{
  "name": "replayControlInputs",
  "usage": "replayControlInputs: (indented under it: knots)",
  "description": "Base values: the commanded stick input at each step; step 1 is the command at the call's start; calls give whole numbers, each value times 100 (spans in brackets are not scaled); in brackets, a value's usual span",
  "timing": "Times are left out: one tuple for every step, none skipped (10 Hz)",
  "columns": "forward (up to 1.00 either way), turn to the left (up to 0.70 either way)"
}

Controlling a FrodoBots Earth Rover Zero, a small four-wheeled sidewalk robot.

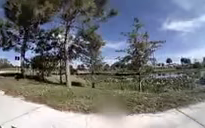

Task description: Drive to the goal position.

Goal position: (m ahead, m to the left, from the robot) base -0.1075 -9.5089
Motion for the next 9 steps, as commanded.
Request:
replayControlInputs:
  knots:
    - [0, -85]
    - [0, -85]
    - [0, -85]
    - [0, -85]
    - [0, -85]
    - [0, -85]
    - [0, -85]
    - [0, -85]
    - [0, -85]
